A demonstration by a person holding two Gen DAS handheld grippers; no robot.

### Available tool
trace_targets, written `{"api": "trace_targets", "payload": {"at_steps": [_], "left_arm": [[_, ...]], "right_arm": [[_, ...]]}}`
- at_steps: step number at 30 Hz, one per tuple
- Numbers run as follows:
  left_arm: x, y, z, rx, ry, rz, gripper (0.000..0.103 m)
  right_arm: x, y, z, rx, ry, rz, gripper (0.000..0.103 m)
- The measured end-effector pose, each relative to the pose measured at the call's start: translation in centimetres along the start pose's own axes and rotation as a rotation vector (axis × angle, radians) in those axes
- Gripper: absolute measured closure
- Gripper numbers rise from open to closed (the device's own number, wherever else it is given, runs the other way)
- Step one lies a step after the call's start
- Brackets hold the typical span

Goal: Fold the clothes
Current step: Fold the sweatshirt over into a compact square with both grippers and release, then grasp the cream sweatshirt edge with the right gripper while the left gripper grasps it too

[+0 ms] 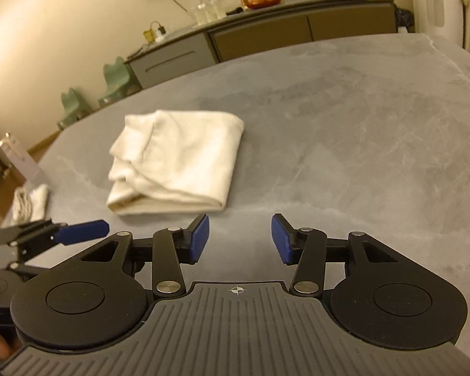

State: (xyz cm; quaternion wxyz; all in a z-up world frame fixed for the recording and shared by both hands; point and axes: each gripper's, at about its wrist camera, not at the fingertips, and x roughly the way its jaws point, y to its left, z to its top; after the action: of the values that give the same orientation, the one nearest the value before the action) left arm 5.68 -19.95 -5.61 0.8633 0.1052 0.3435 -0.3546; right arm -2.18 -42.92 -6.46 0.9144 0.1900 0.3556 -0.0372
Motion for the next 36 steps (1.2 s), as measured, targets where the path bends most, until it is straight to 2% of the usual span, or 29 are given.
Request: {"api": "trace_targets", "payload": {"at_steps": [4, 7, 8, 12, 15, 18, 23, 28, 29, 30, 31, 32, 33, 34, 36], "left_arm": [[0.6, 2.0, 3.6, -0.054, -0.082, 0.032, 0.033], [1.4, 3.5, 6.1, -0.099, -0.13, 0.059, 0.034], [2.4, 4.0, 6.4, -0.12, -0.11, 0.077, 0.035], [6.1, 6.0, 5.2, -0.172, 0.018, 0.128, 0.037], [5.7, 8.0, 4.0, -0.272, 0.02, 0.073, 0.033], [3.6, 9.2, 4.0, -0.343, -0.015, 0.027, 0.034], [2.4, 11.0, 3.6, -0.439, -0.051, 0.005, 0.025], [5.3, 10.9, 3.2, -0.506, 0.029, -0.072, 0.025], [5.6, 10.8, 3.1, -0.513, 0.032, -0.084, 0.03], [5.9, 10.7, 3.1, -0.516, 0.035, -0.093, 0.042], [6.2, 10.6, 3.1, -0.519, 0.037, -0.103, 0.047], [6.3, 10.5, 3.1, -0.522, 0.036, -0.11, 0.06], [6.2, 10.5, 3.1, -0.523, 0.031, -0.112, 0.068], [6.0, 10.4, 3.1, -0.525, 0.026, -0.114, 0.069], [5.0, 10.7, 2.7, -0.535, 0.009, -0.103, 0.074]], "right_arm": [[2.0, 0.0, 2.7, 0.001, -0.019, 0.015, 0.053], [4.3, 1.0, 4.2, -0.038, -0.046, 0.002, 0.058], [5.1, 1.3, 4.4, -0.041, -0.052, 0.017, 0.062], [8.2, 2.0, 3.8, -0.07, -0.028, 0.043, 0.066], [8.7, 1.9, 3.2, -0.118, -0.022, 0.019, 0.073], [7.8, 1.2, 3.7, -0.078, -0.043, 0.025, 0.063], [6.7, 0.1, 4.3, 0.034, -0.085, 0.064, 0.037], [8.3, 0.4, 3.9, 0.065, -0.063, 0.094, 0.038], [8.7, 0.4, 3.7, 0.071, -0.057, 0.108, 0.04], [9.0, 0.4, 3.6, 0.076, -0.05, 0.122, 0.042], [9.3, 0.5, 3.5, 0.081, -0.043, 0.136, 0.051], [9.6, 0.7, 3.4, 0.077, -0.03, 0.148, 0.07], [9.7, 0.7, 3.4, 0.078, -0.026, 0.15, 0.079], [9.7, 0.7, 3.3, 0.079, -0.022, 0.153, 0.089], [9.9, 0.8, 3.2, 0.081, -0.015, 0.157, 0.09]]}}
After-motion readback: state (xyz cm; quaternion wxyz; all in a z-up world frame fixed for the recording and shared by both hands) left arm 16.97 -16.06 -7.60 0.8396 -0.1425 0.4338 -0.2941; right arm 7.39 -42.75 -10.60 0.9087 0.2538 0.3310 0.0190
